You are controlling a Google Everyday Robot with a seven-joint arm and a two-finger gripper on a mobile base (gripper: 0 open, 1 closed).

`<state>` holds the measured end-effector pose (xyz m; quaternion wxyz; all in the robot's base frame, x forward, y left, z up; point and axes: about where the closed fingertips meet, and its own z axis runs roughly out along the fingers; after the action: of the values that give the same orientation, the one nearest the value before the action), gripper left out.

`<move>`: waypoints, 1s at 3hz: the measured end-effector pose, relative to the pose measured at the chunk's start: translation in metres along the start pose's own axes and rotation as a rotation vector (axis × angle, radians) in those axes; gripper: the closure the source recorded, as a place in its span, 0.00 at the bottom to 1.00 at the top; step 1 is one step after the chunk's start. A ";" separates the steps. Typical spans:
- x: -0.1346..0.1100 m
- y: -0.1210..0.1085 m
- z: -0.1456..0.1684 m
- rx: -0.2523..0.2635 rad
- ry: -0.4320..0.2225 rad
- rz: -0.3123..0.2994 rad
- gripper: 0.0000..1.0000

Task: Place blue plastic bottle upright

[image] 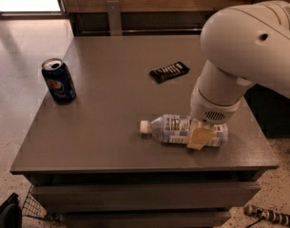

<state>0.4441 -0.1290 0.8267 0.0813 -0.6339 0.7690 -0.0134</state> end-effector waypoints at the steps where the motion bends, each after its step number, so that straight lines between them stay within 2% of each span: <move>1: 0.000 0.000 0.000 0.001 0.000 -0.001 0.99; 2: 0.000 -0.001 -0.001 0.001 -0.004 -0.001 1.00; 3: 0.001 -0.019 -0.017 -0.001 -0.081 -0.001 1.00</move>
Offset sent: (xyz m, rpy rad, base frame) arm -0.0002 0.0003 0.0002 -0.0004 -0.0008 0.0007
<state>0.4598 -0.1349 0.8454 0.1120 -0.6343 0.7648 0.0124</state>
